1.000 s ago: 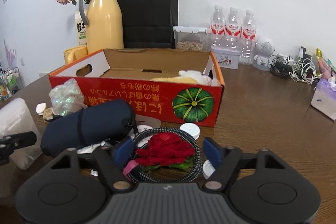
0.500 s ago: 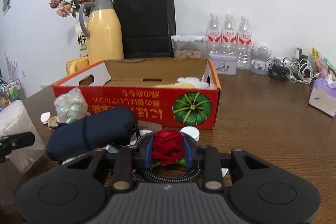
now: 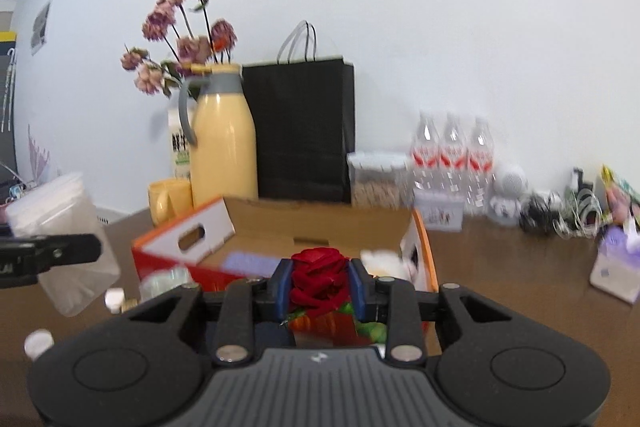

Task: Organize objects
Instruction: 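Grasp the red fabric rose with the right tool while the left tool grasps the white plastic container, then carry the rose and container into the box and open both tools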

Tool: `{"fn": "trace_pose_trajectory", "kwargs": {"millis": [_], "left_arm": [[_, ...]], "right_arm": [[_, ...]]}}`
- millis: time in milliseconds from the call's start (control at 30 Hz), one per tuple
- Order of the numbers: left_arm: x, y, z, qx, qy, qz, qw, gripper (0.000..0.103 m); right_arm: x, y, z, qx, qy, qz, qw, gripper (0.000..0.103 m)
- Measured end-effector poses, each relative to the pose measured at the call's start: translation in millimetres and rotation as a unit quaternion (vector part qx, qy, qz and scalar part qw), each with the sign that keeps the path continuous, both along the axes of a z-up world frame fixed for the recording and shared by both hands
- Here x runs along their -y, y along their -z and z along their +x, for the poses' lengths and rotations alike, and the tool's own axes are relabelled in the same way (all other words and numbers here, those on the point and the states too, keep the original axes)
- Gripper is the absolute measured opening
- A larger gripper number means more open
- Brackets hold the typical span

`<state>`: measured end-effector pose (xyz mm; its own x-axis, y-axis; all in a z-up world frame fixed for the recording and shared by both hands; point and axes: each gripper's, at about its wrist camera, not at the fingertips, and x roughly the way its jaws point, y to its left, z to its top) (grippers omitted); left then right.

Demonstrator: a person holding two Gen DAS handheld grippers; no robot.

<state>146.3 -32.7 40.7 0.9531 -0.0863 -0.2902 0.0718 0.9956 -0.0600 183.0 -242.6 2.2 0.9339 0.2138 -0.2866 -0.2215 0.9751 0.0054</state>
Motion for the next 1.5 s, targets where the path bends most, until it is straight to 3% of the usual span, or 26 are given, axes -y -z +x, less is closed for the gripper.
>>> {"fn": "trace_pose_trajectory", "kwargs": {"millis": [167, 333, 467, 667, 933, 1000, 1033, 1067, 1133, 1200, 1233, 1500], "left_arm": [[5, -23, 36, 0.014, -0.003, -0.002, 0.9999, 0.042], [7, -26, 83, 0.003, -0.021, -0.009, 0.9997, 0.042], [8, -19, 125, -0.018, -0.034, -0.012, 0.9992, 0.042], [7, 4, 192, -0.097, -0.045, -0.021, 0.9940, 0.042], [7, 26, 206, -0.116, -0.058, 0.007, 0.9915, 0.043], [9, 27, 207, -0.116, -0.059, 0.016, 0.9914, 0.056], [10, 27, 206, -0.117, -0.060, 0.021, 0.9911, 0.080], [10, 26, 203, -0.110, -0.064, 0.024, 0.9916, 0.103], [11, 22, 200, -0.090, -0.074, 0.030, 0.9928, 0.103], [11, 18, 198, -0.088, -0.076, 0.027, 0.9928, 0.103], [11, 17, 198, -0.087, -0.077, 0.025, 0.9929, 0.103], [10, 14, 197, -0.086, -0.084, 0.023, 0.9924, 0.103]], "right_arm": [[-13, -19, 28, 0.017, -0.002, 0.002, 1.000, 0.028], [-26, -25, 67, 0.017, 0.000, 0.001, 1.000, 0.028], [-33, -20, 104, 0.006, 0.006, 0.000, 1.000, 0.028], [-34, 1, 155, -0.033, 0.036, 0.012, 0.999, 0.028], [-34, 23, 174, -0.068, 0.025, 0.004, 0.997, 0.028], [-35, 26, 173, -0.076, 0.025, -0.004, 0.997, 0.030], [-36, 26, 174, -0.082, 0.028, -0.008, 0.996, 0.032], [-36, 26, 173, -0.087, 0.033, -0.010, 0.996, 0.035], [-35, 25, 173, -0.094, 0.037, -0.011, 0.995, 0.054], [-34, 23, 172, -0.096, 0.039, -0.009, 0.995, 0.098], [-33, 22, 171, -0.094, 0.042, -0.006, 0.995, 0.103], [-29, 19, 170, -0.096, 0.053, 0.000, 0.994, 0.103]]}}
